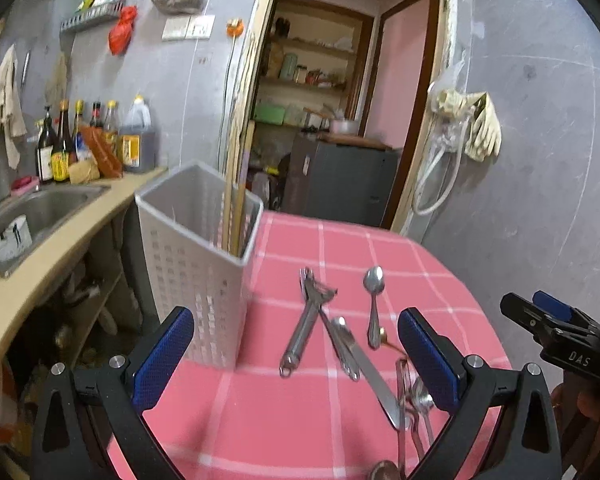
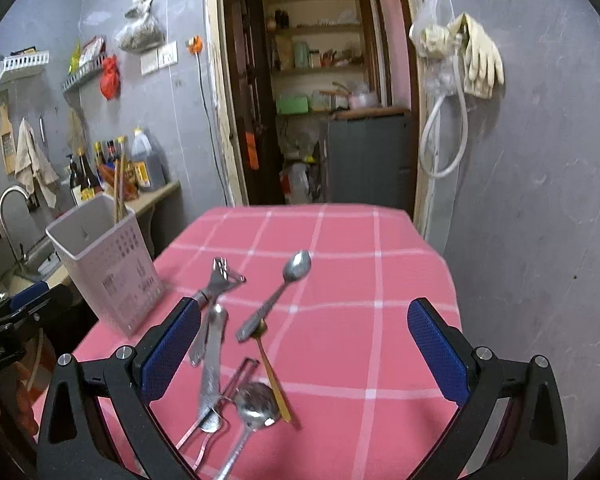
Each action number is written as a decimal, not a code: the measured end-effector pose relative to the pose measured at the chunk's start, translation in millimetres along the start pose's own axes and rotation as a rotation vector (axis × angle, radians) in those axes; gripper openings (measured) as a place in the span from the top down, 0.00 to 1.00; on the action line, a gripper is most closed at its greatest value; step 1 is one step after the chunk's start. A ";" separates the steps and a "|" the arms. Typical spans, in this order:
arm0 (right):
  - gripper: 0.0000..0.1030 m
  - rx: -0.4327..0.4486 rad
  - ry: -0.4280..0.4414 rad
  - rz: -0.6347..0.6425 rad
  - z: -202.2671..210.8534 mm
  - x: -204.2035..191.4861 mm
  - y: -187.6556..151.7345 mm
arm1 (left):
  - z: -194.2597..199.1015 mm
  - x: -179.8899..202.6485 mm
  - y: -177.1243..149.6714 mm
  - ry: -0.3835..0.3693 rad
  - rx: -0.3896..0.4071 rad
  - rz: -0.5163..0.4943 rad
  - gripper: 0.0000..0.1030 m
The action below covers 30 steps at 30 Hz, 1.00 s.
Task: Organize utensils
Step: 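Move the left tool to the metal vegetable peeler and grasp it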
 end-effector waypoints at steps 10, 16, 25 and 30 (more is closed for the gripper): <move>0.01 -0.157 0.064 -0.004 -53.6 12.1 -22.2 | -41.6 23.5 -23.5 -0.079 -0.145 0.018 0.00; 0.02 -0.253 0.106 -0.053 -95.0 19.2 -25.3 | -72.9 36.4 -21.6 -0.076 -0.174 -0.024 0.01; 0.26 -0.354 0.165 -0.089 -159.0 18.4 -24.7 | -131.9 41.9 -29.8 -0.002 -0.325 -0.023 0.25; 0.40 -0.404 0.194 -0.081 -195.0 9.0 -22.1 | -157.0 40.6 -28.4 0.039 -0.365 -0.029 0.31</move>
Point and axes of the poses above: each gripper's, at about its wrist camera, not at the fingertips, and z roughly against the way its jaws point, x to its right, y to its top, the point moved 10 cm from there along -z, roughly the way its jaws point, and after that the axes turned 15 degrees about -z, right-handed, at the moved point
